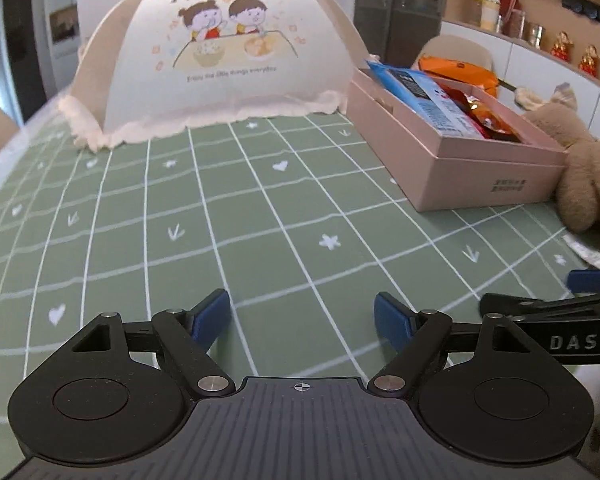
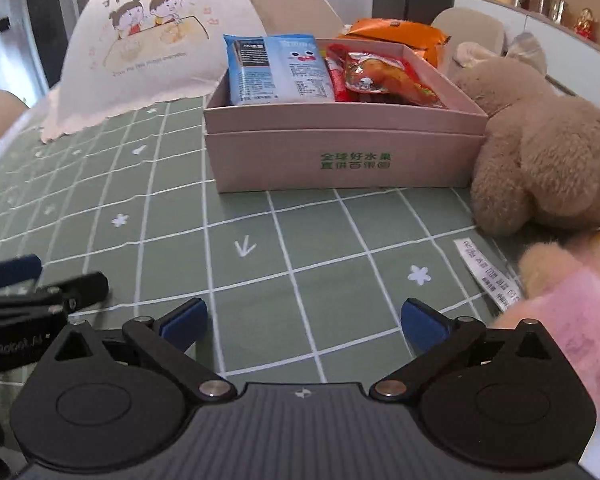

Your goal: Organize snacks

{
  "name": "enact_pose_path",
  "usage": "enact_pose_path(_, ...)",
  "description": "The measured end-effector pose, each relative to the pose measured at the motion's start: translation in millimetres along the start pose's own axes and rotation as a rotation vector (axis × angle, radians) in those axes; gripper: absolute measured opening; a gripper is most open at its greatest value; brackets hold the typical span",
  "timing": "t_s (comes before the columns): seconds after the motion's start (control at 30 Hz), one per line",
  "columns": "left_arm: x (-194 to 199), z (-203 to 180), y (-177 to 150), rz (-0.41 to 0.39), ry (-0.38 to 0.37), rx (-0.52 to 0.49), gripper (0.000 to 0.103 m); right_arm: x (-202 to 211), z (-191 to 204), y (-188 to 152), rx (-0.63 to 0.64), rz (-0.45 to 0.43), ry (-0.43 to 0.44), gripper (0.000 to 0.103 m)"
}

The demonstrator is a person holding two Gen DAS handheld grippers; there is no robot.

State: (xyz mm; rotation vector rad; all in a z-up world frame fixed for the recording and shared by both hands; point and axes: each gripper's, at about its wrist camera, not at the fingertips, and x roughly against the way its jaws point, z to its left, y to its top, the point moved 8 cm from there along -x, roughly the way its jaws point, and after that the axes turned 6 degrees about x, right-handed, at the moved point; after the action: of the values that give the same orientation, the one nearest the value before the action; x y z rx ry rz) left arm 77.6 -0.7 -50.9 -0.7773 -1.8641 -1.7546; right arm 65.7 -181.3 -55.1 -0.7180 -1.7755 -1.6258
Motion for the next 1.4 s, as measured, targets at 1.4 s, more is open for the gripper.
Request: enact_pose_path(1.4, -13, -6, 4, -0.077, 0.000, -0.008, 0.094, -8, -11, 5, -0.037, -0.159, -0.052, 0.103)
